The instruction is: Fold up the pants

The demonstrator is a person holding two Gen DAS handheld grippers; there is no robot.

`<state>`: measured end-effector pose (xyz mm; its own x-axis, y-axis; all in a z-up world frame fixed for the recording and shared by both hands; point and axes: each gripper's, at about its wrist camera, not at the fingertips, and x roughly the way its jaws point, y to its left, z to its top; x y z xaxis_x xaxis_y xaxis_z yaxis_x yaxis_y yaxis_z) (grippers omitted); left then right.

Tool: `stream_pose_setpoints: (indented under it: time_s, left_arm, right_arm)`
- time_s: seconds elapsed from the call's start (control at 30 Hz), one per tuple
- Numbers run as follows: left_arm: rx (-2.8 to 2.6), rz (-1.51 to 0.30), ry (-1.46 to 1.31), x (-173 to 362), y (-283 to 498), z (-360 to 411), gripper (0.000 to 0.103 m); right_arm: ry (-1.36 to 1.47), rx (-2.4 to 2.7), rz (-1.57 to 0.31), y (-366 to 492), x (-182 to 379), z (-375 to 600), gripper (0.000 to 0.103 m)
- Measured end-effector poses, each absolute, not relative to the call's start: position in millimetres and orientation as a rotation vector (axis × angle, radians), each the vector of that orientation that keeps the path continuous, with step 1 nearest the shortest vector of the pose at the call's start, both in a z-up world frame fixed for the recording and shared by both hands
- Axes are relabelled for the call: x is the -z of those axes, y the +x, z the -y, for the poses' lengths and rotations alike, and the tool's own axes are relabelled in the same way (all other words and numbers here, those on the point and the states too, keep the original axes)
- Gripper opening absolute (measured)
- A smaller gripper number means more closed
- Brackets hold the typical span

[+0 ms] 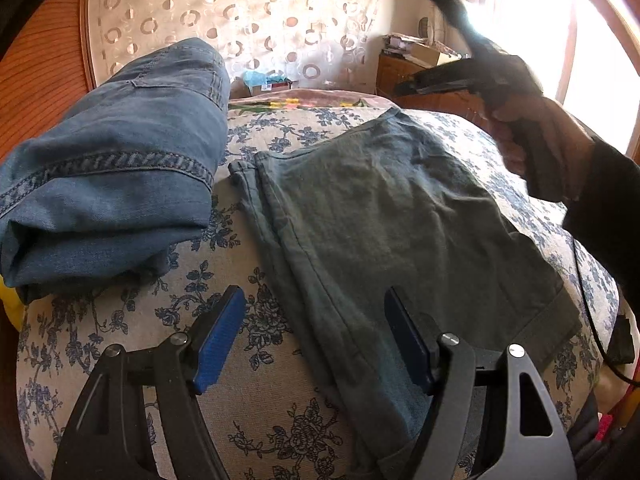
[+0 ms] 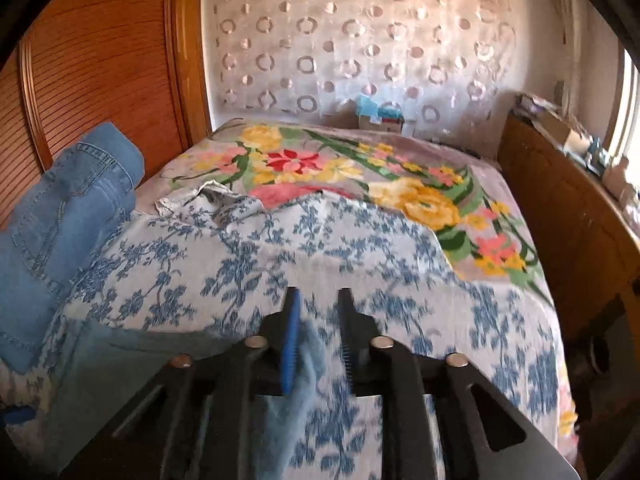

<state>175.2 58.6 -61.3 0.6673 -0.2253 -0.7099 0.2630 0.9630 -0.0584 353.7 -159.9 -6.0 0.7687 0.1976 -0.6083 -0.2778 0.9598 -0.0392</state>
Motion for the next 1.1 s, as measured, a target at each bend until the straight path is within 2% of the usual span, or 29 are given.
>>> stream_pose_setpoints:
  time_s: [0.13, 0.2, 0.27, 0.5, 1.1]
  left_arm:
    - [0.269, -0.791, 0.05, 61.9, 175.0, -59.2, 0.073]
    - [0.267, -0.789, 0.053, 61.8, 174.9, -59.1, 0.073]
    - [0.264, -0.788, 0.057, 61.8, 174.1, -58.2, 0.073]
    - [0.261, -0.797, 0.077, 62.7, 175.2, -55.1, 0.073]
    - [0.25, -0.751, 0.129, 57.4, 168.3, -47.8, 0.073]
  right_arm:
    - [-0.137, -0.318, -0.631, 309.6, 6.3, 166.0, 0.024]
    - [-0.128, -0.352, -0.64, 284.7, 8.6, 176.0, 0.034]
    - [-0.131, -0.376, -0.642, 257.3, 12.8, 185.3, 0.038]
    - [-0.163, -0.409, -0.66, 182.4, 28.0, 206.1, 0.038]
    - [-0.098, -0.423, -0.663, 99.0, 51.8, 210.4, 0.038]
